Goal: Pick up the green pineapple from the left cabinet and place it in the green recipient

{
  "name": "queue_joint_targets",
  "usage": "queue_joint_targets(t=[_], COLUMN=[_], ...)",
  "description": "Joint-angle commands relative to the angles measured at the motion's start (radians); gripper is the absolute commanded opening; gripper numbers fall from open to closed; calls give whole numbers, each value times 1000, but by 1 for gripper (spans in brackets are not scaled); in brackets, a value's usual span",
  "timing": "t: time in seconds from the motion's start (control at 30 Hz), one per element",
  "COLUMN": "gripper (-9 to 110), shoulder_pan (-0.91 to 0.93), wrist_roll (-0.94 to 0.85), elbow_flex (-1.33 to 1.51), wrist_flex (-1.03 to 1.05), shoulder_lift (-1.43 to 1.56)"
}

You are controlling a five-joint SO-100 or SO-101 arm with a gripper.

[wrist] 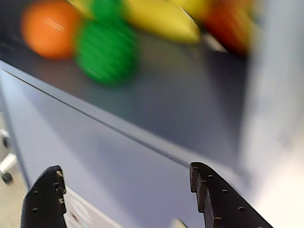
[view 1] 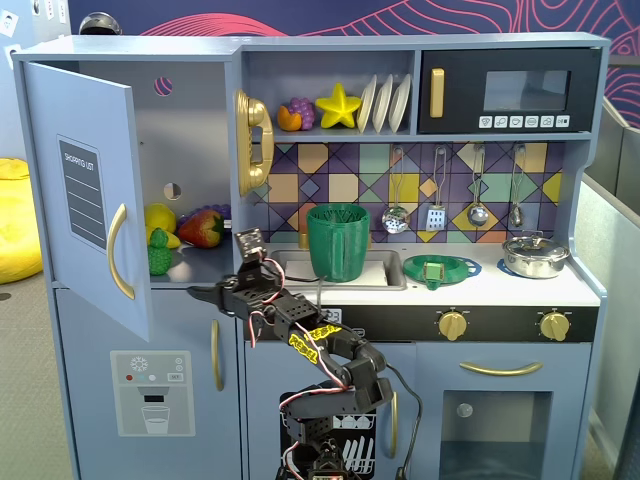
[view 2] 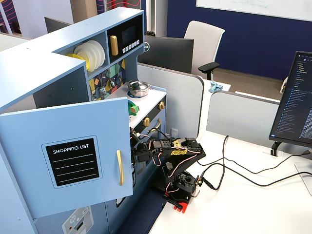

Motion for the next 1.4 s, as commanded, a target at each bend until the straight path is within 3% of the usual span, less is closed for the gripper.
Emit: queue_joint_targets(t=[0.0,0.27,1.37], gripper=[28,27,31], shoulder_pan=[-5,8,-43], wrist_roll=[-15,21,-12], elbow_flex=[-60,-109,-672], wrist_flex=[-163,-360,-457], shoulder_lift=[-48,-225,-881])
